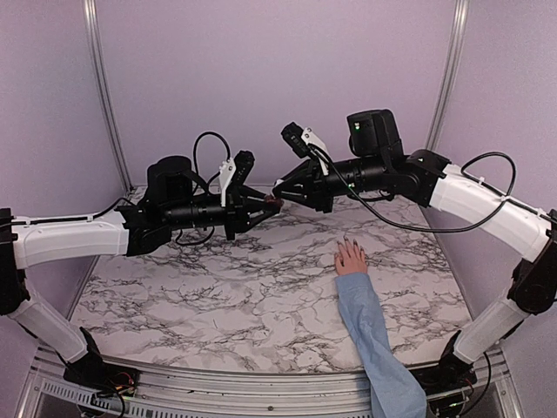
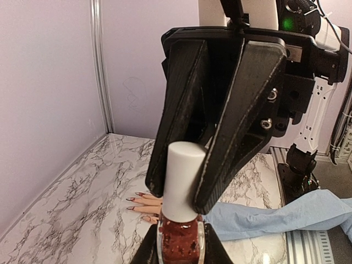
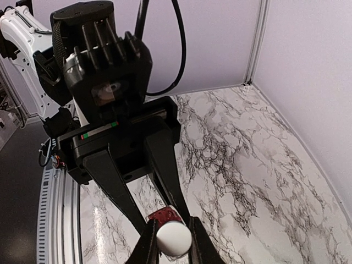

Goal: Paint the nails
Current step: Close the nail polish bottle.

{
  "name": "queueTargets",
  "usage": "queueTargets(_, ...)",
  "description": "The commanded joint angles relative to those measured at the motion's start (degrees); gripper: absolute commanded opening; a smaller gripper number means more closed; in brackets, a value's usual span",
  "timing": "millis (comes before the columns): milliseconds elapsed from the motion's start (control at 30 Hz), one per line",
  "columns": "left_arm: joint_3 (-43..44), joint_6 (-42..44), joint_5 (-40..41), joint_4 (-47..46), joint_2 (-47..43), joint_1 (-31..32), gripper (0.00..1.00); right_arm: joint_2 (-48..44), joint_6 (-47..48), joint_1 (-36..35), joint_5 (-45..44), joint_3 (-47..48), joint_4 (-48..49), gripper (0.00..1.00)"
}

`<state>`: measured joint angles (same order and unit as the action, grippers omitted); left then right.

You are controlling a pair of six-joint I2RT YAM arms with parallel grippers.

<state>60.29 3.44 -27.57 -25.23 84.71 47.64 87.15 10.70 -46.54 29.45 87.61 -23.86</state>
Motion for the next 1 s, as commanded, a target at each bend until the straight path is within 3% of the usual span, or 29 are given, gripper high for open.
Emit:
queueTargets(0, 2.38, 0.97, 0.63, -3.33, -1.67, 0.1, 0.0, 1.09, -1.2, -0.65, 1.47, 2.74, 0.01, 0.19)
queueTargets(233, 2.92, 0.72, 0.46, -3.31, -1.33, -0.07, 0.0, 0.12, -1.29, -0.65, 0.34, 4.06, 0.62, 0.41)
queueTargets(433, 4.4, -2.08, -2.47, -3.31, -0.78, -0.83, 0.0, -0.81, -2.06, -0.09, 0.43, 4.5, 1.84, 0.5)
queueTargets(567, 5.22, -5.07, -7.26, -3.66, -0.92, -1.47, 0.0, -1.94, -6.42, 1.88, 3.48, 3.61, 5.72, 0.62)
queueTargets(633, 5.47, -6.98, -9.99, -4.91, -1.09, -2.03, 0.0, -2.68, -10.93, 4.67, 9.22, 2.48, 10.66, 0.68)
queueTargets(733, 6.78, -11.03, -15.69, -6.91, -0.35, -2.85, 0.0, -2.44, -15.36, 6.6, 15.77, 2.64, 16.68, 0.71)
queueTargets(967, 10.39, -18.24, -25.07, -10.42, 2.94, -3.45, 0.0, -1.49, -15.07, 6.51, 23.38, 5.13, 18.15, 0.71)
